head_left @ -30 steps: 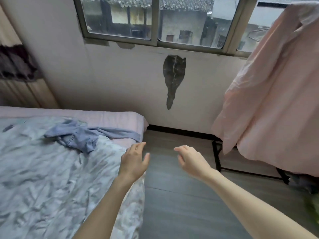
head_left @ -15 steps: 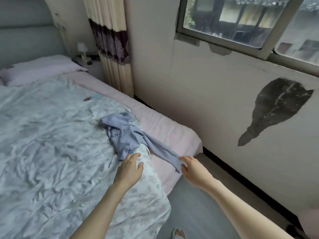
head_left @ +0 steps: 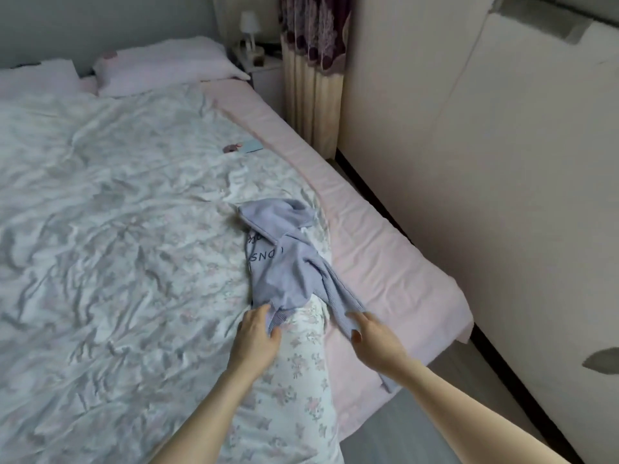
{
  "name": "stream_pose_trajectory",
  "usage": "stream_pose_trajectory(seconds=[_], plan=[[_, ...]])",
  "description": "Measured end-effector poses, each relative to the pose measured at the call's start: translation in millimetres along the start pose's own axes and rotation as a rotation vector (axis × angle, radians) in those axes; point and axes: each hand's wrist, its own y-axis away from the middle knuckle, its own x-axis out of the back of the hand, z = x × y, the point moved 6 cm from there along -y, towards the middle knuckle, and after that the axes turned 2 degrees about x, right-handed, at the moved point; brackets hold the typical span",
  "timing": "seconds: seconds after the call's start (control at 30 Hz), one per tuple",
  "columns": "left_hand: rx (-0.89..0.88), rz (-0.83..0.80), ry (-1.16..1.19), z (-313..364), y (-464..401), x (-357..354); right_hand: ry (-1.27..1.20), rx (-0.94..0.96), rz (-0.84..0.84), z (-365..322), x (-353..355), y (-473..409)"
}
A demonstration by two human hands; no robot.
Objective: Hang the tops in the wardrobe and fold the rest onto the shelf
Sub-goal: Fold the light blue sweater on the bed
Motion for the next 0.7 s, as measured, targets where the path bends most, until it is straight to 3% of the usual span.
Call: stream_pose_trajectory(seconds=[0.3,0.5,0.7], plan=[[0.15,-0.027,-0.275,-55.8,-101.2,-57.6,0.172,0.189,-0.081,-36.3,-67.3,-124.9],[0.069,0.013,0.186,-63.3,-123.4,-28.0,0.363,0.367,-0.147,-71.8,-87.3,-165.1],[0.002,0.202,0.518,-20.2,-125.6,44.8,-0.005,0.461,0.057,-115.2,-23.2,-181.4]])
